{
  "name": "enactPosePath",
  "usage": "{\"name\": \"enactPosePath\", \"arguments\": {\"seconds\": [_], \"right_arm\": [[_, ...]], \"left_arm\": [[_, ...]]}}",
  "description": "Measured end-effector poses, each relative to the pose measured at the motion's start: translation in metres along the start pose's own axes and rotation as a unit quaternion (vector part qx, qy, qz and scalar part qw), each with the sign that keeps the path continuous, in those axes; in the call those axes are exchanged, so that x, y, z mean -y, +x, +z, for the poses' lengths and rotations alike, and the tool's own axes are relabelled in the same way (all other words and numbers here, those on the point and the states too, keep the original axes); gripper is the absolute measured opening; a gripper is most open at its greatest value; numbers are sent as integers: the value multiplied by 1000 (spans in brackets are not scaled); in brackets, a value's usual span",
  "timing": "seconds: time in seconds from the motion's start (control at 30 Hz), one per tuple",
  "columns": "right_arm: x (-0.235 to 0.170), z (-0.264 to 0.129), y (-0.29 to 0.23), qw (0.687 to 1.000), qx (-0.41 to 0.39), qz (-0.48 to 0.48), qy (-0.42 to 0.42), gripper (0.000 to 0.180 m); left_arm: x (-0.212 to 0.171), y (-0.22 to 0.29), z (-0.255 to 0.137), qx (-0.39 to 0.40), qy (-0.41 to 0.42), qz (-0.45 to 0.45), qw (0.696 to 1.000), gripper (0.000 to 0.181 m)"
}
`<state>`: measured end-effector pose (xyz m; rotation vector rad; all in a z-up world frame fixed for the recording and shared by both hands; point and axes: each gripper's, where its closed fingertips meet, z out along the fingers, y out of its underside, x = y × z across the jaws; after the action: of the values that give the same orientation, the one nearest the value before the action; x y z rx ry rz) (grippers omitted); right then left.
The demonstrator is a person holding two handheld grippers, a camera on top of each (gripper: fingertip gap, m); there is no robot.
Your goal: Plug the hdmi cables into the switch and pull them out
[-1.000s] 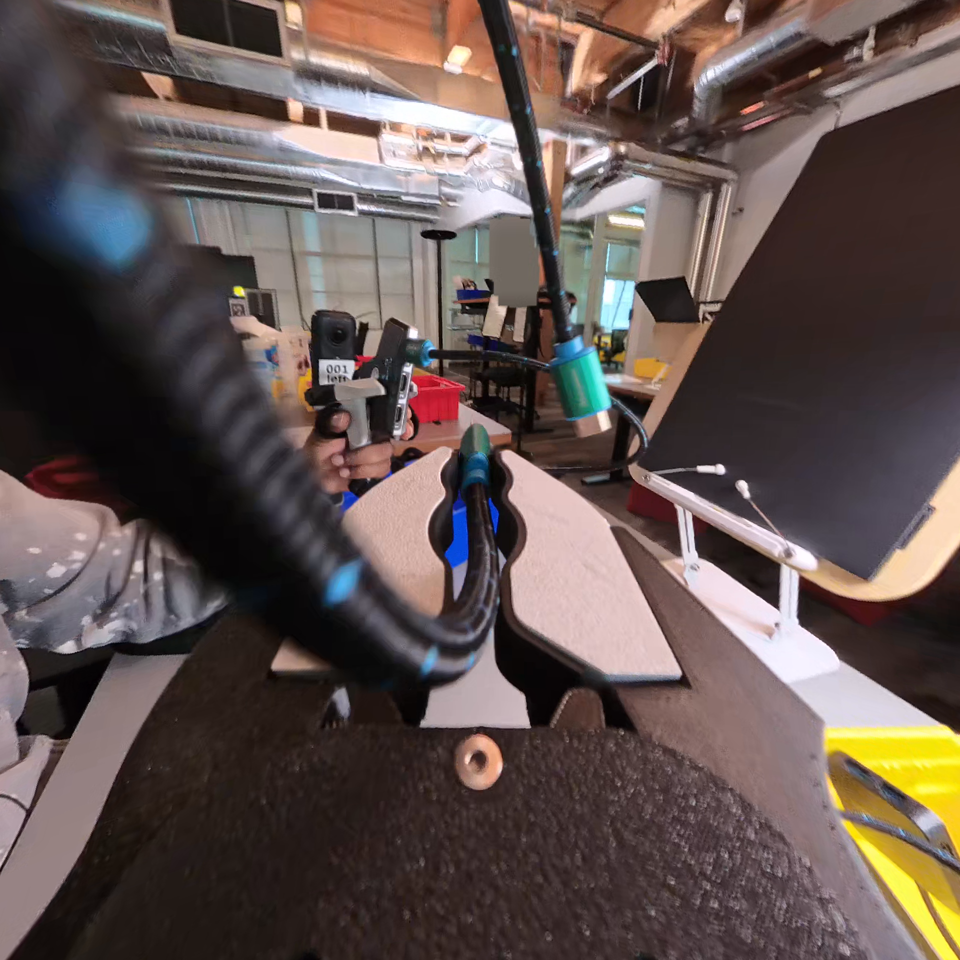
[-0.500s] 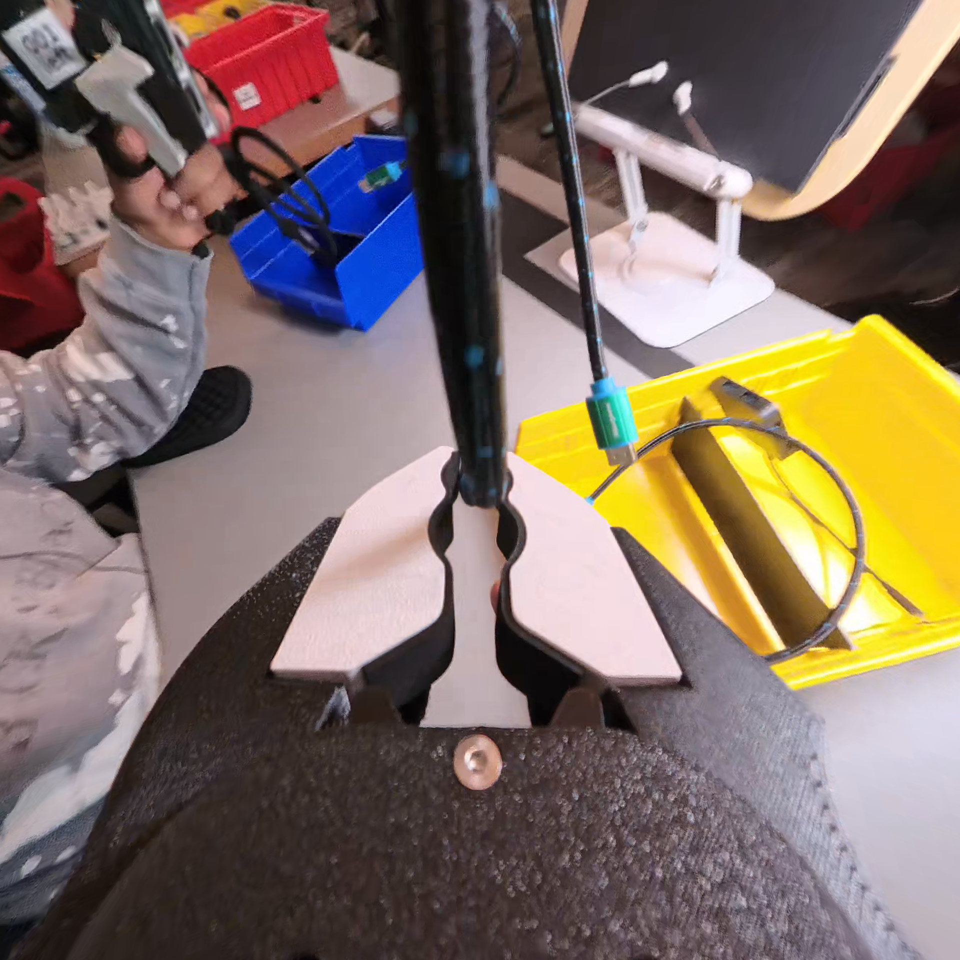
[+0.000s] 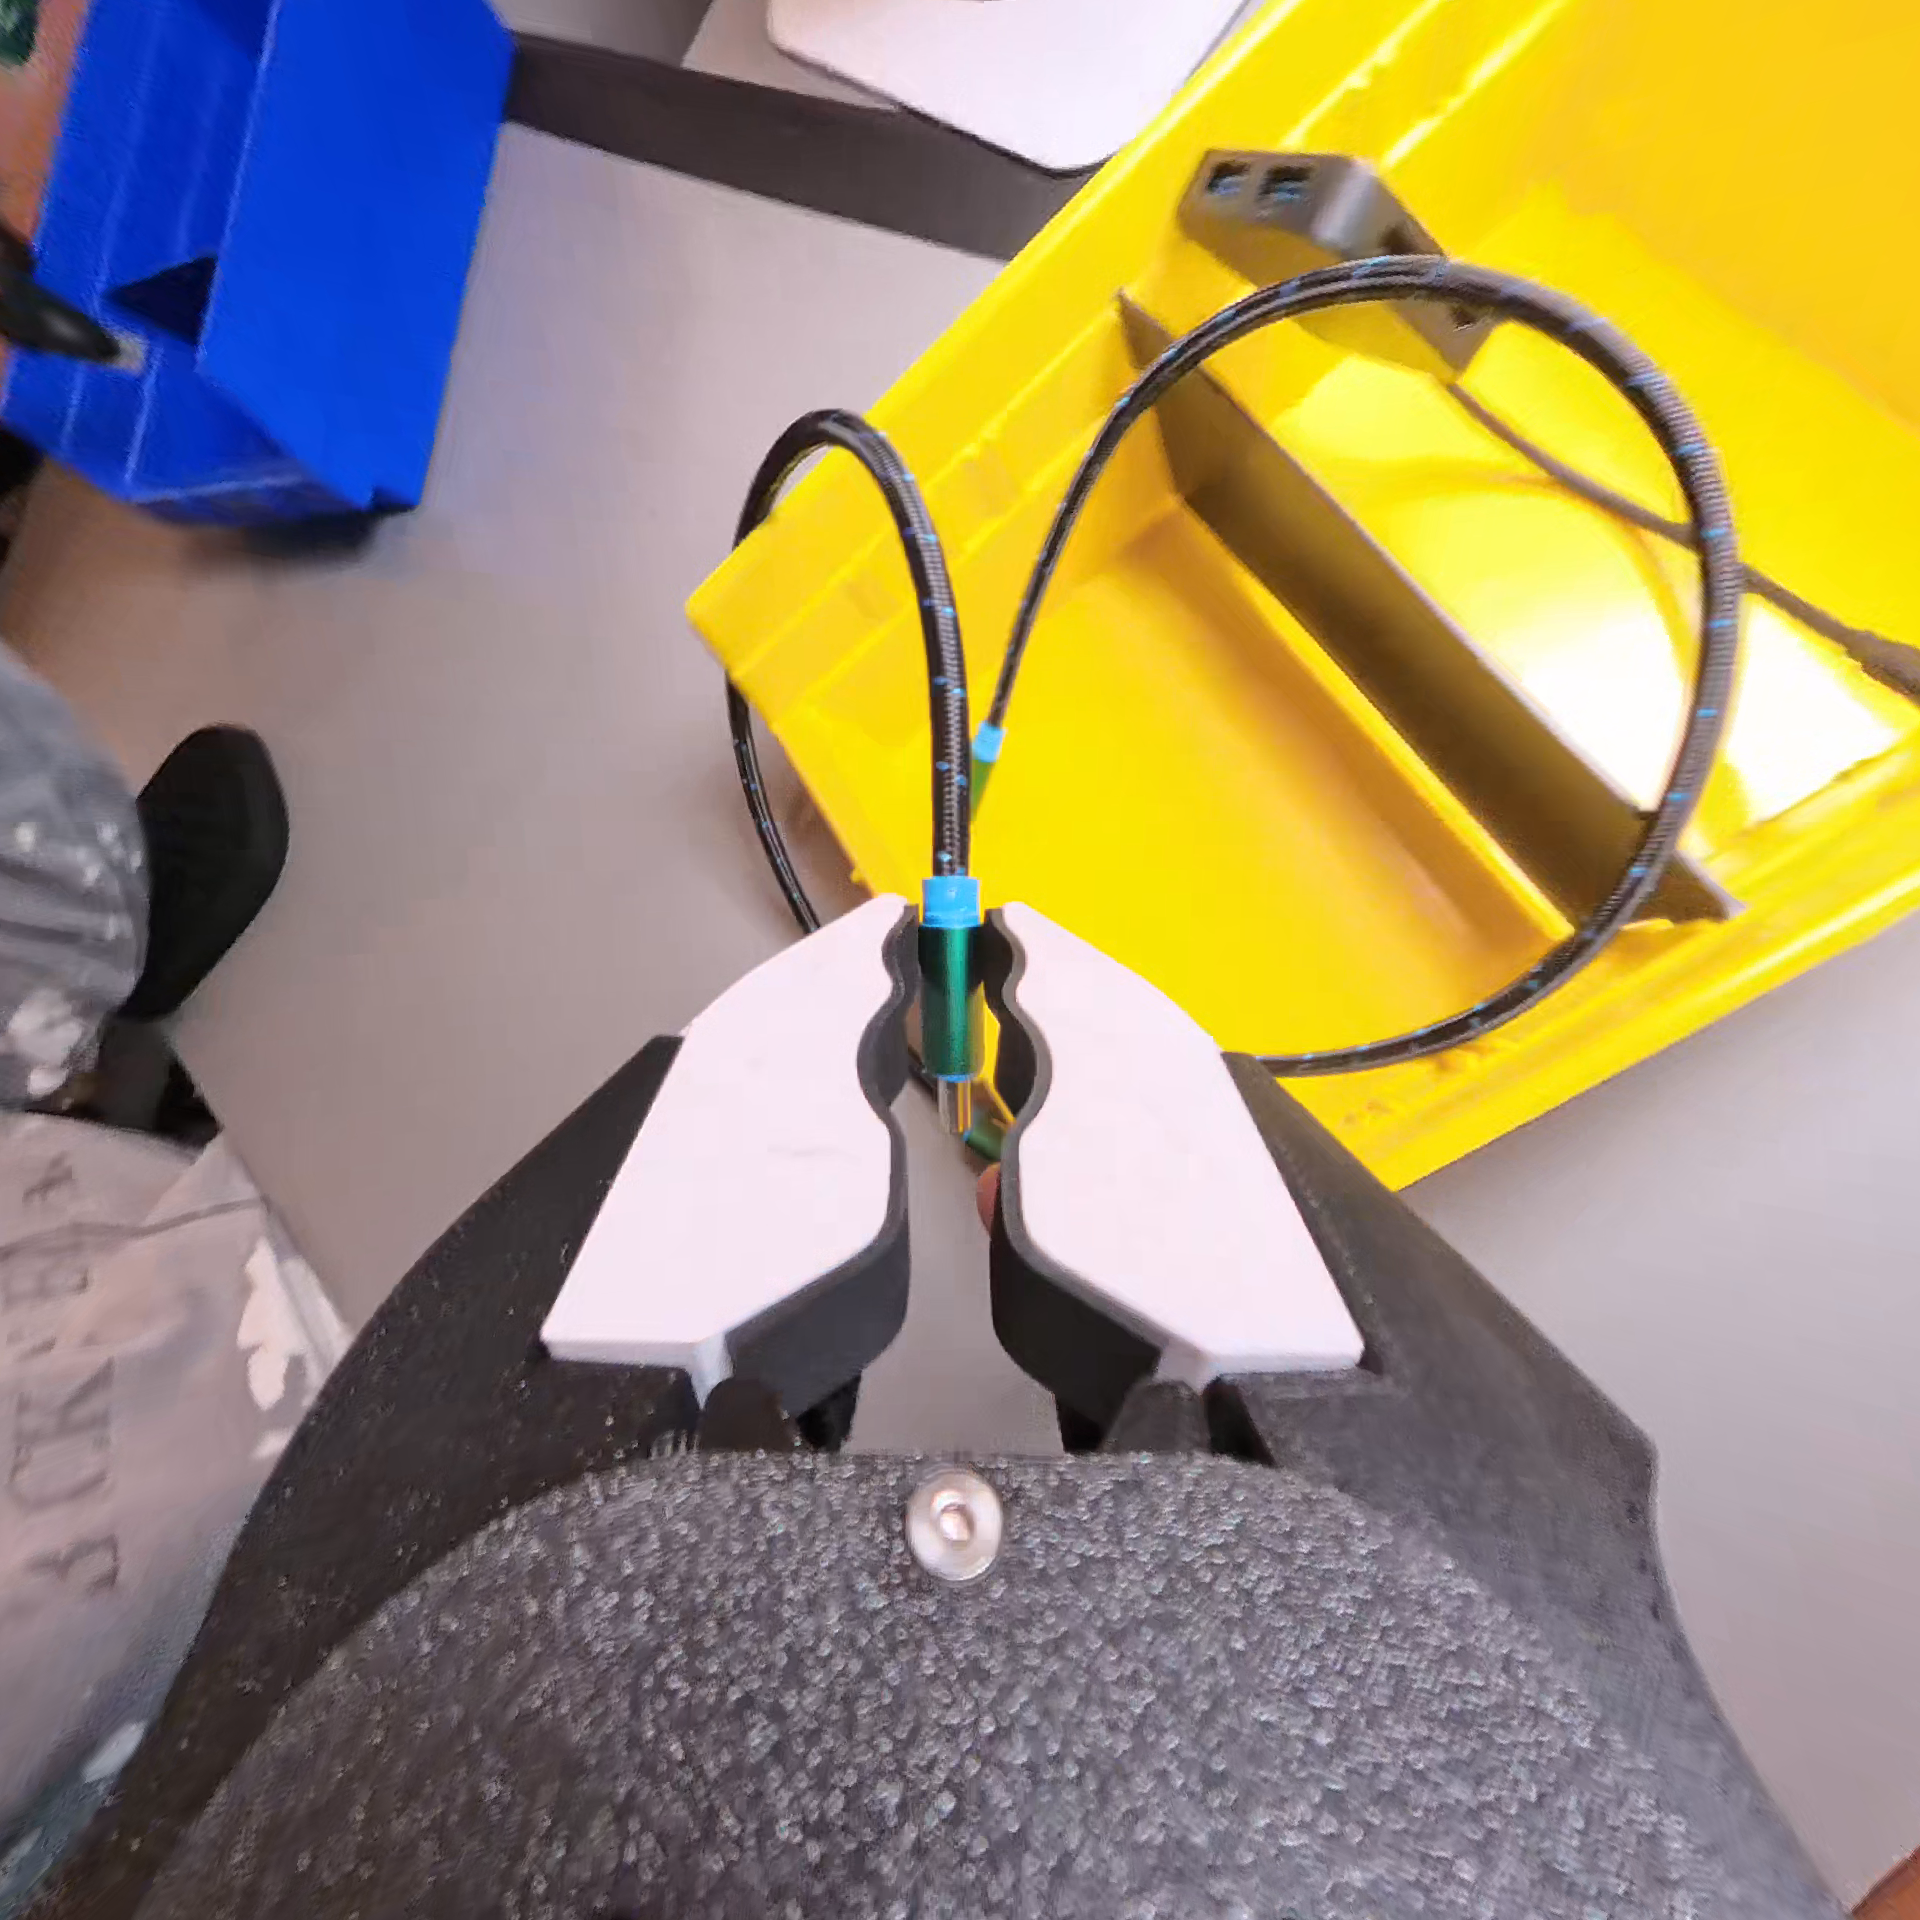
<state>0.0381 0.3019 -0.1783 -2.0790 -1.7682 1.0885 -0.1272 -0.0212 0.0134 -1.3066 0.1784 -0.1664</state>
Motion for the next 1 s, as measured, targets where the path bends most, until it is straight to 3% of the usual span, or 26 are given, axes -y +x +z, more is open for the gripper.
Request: {"name": "enactPosePath", "arguments": {"seconds": [0.2,0.4,0.5,0.63,0.7,0.8,0.87,1.0], "right_arm": [[41,-5,-9,996,33,9,80,11],[91,-44,-56,978,103,-36,176,11],[114,-71,-75,961,116,-57,244,11],[132,-109,-53,922,69,-18,381,11],[126,-124,-29,901,45,25,431,11],[94,-115,14,896,-28,83,435,11],[65,-94,40,904,-85,114,403,11],[24,-62,54,933,-192,73,295,10]], "left_arm": [[1,-4,-3,2,4,-3,1000,26],[1,-7,-5,2,4,-8,1000,25],[0,-8,-5,2,4,-10,1000,25],[-2,-7,-3,1,1,-10,1000,25],[-1,-5,-3,-2,0,-10,1000,25],[0,-5,-3,-4,2,-11,1000,25],[-1,-5,-3,-5,2,-14,1000,25],[-5,-5,0,-5,-4,-15,1000,25]]}}
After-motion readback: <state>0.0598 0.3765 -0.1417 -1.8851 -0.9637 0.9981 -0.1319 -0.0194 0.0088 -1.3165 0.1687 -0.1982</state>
